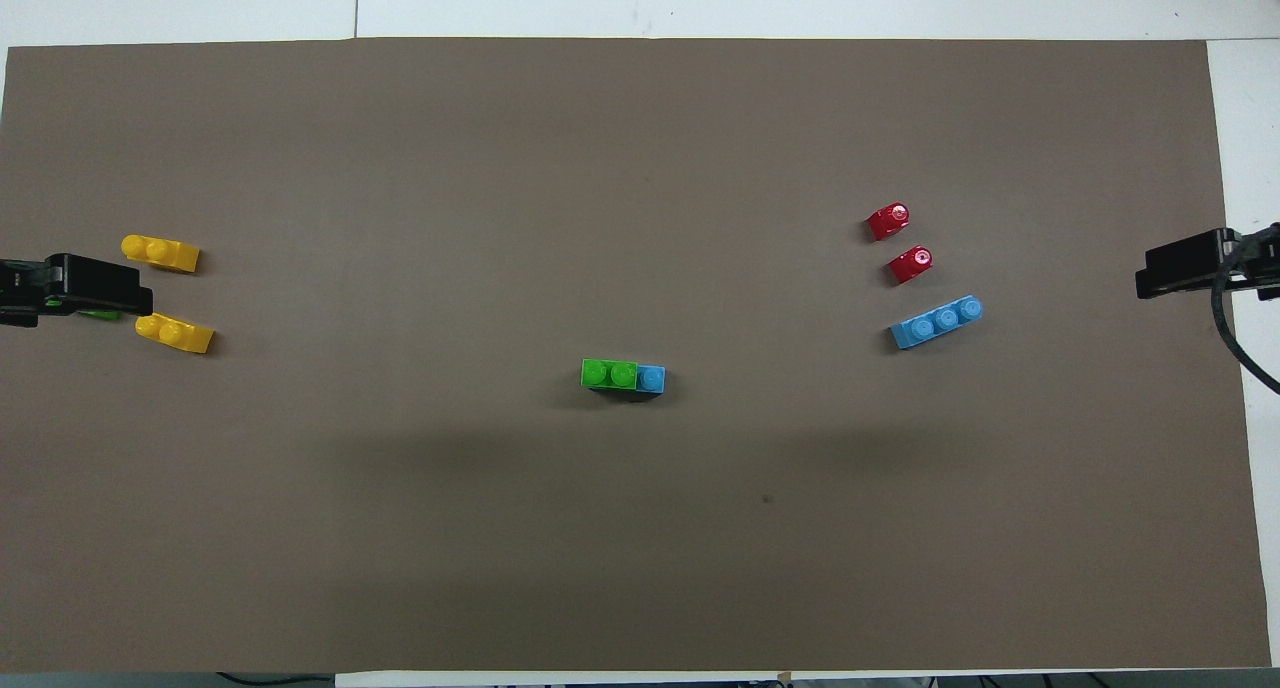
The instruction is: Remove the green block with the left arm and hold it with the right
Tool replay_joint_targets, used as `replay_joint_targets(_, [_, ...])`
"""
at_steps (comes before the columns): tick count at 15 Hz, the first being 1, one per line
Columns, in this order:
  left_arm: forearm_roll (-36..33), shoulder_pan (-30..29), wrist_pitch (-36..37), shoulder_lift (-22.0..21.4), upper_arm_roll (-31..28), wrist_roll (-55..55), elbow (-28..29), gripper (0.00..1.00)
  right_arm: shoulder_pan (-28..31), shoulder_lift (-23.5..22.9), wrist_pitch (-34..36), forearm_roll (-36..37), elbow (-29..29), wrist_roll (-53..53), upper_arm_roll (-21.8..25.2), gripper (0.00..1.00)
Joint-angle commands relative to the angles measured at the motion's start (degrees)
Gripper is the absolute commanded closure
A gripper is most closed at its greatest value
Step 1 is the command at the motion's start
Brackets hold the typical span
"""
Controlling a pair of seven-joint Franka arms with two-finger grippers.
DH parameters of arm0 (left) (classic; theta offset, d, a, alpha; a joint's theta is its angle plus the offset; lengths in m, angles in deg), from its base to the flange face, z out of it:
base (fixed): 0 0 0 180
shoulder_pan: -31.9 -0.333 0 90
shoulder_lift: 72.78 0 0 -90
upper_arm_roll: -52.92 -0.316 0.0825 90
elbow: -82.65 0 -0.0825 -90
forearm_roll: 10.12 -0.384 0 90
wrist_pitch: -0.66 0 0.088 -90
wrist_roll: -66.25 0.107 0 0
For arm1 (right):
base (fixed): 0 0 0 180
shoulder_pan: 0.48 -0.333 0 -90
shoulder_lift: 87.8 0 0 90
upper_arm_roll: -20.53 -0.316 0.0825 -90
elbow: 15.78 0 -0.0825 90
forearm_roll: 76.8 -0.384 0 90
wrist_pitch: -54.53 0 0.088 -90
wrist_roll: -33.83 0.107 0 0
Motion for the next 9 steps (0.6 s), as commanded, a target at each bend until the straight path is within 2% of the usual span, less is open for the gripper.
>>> replay_joint_targets(1, [-0.34,-0.21,-0.32,0.74,0.14,0.72,-0.93,0.00,1.00,0.45,0.26,-0.18,-0.14,-1.09,-0.48,0.00])
replay_joint_targets(9, [-0.33,-0.30,-0.58,0.65,0.14,0.54,-0.93,0.00,0.92,0.53,-0.09,-0.18,-0.14,-0.47,-0.31,0.00])
